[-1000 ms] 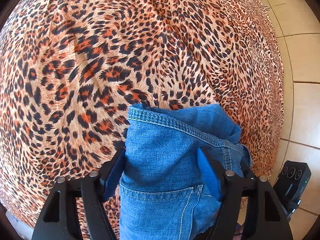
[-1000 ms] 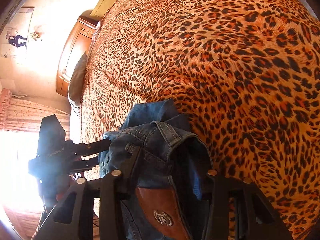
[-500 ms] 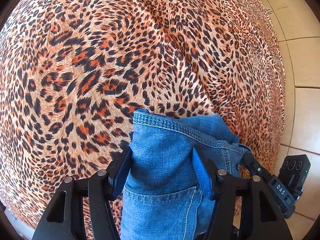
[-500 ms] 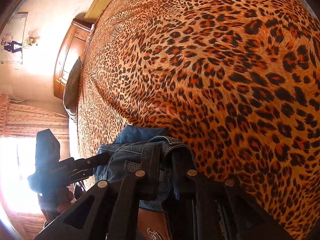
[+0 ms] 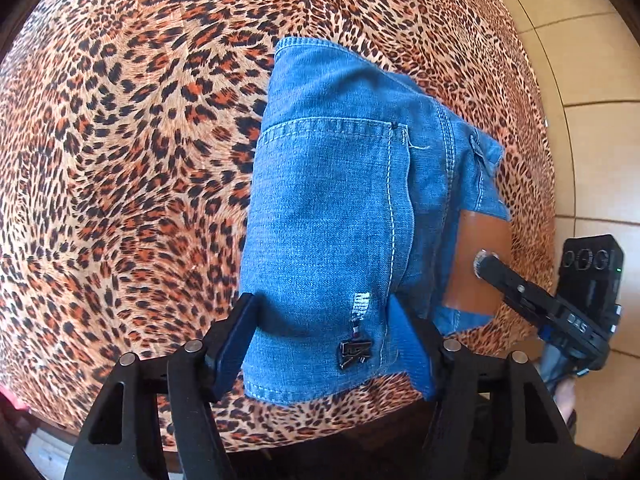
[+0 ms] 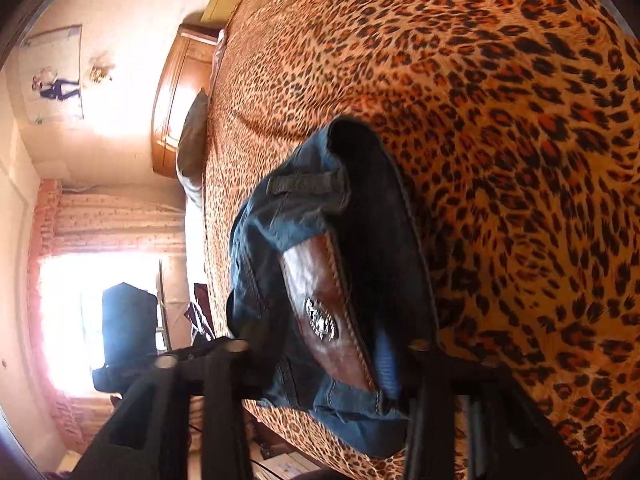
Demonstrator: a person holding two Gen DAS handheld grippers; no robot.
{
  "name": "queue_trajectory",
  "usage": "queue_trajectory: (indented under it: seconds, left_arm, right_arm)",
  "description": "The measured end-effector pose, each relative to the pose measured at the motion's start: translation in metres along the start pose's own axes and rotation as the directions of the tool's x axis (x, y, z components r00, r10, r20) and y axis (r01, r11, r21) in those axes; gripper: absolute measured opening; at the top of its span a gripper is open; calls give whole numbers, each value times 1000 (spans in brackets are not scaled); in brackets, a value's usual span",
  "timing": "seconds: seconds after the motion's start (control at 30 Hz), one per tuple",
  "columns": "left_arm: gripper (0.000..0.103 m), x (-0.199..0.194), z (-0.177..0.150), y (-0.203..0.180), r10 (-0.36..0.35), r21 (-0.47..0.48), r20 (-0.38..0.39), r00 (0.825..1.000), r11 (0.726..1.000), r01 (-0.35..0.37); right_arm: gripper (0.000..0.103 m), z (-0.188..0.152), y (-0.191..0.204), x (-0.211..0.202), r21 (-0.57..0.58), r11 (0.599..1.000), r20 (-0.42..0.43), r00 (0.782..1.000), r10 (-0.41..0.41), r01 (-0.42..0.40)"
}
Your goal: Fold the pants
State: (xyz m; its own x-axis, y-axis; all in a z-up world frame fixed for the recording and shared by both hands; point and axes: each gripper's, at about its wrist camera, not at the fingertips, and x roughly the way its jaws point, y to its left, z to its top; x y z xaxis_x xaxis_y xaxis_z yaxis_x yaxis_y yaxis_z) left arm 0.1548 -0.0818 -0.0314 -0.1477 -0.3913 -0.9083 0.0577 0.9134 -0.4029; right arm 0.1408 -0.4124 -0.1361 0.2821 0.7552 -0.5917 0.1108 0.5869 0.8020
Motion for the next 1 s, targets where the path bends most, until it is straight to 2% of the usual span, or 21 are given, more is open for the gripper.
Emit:
queue_trajectory:
  seconds: [0.07,0.13,0.17,0.2,0.23,0.3,0.37,0.4,0.5,0.57,0.67,0.7,0.8,0.83,0.87,0.9,0.97,1.0]
  left_arm:
    - [64,3,-7,4,21,1,1,1000,1000,-21]
    - [65,17,-12,11,43,-8,-21,999,999,-43]
    - [68,27,-12,16,48,-9,-35,998,999,-49]
    - [76,37,-11,19,68,-11,-46,997,998,-69]
    - [77,44,-12,21,61,-27,-64,996,998,-63]
    - [75,42,-10,22,36,-47,-65,997,998,-39]
    - [72,29,-13,20,19,-14,-55,998,1000,-20]
    - [67,16,-17,21,26,15,-36,999,1000,-25]
    - [64,-23,-23,6,17,104,67,998,994,-23]
    - [66,-48,-21,-7,6,149,155,988,988,-30]
    - [71,-57,10,-23,68,190,248,966,975,-117]
    - [71,-54,21,-21,92,168,250,964,976,-137]
    - [70,-30,57,-21,68,57,200,977,995,-81]
    - [70,-24,70,-23,82,28,193,978,996,-89]
    - [68,-16,79,-23,116,5,186,976,993,-119]
    - [66,-7,86,-23,140,-6,180,974,990,-142]
    - [66,10,93,-24,179,-10,170,969,984,-180]
    - [67,18,97,-25,189,-10,162,968,982,-190]
  right_arm:
    - [6,-18,9,-9,-26,1000,9,1000,-1,1]
    - [6,-31,-4,-10,23,1000,13,1000,-1,1]
    - [10,-37,-17,-7,56,998,8,1000,-18,18]
    - [11,-41,-31,1,92,995,-5,999,-34,34]
    - [13,-44,-43,9,123,991,-15,999,-50,51]
    - [16,-45,-51,13,165,985,2,999,-47,46]
    - [23,-43,-43,6,163,986,20,999,-44,40]
    - [23,-42,-36,1,133,989,15,998,-59,57]
    - [27,-31,-16,-23,56,995,78,993,-90,85]
    - [43,-18,-6,-39,38,996,147,986,-80,76]
    - [49,12,3,-37,26,996,201,975,-91,87]
    - [49,23,4,-31,34,995,210,973,-100,95]
    - [49,47,5,-12,72,990,224,965,-137,124]
    - [47,54,6,-4,77,987,225,962,-155,141]
    - [23,55,6,-4,57,986,225,961,-163,153]
    - [5,59,13,-2,16,982,236,954,-185,186]
    - [3,59,18,0,-24,963,260,932,-253,269]
    - [3,64,13,8,-21,957,238,931,-275,288]
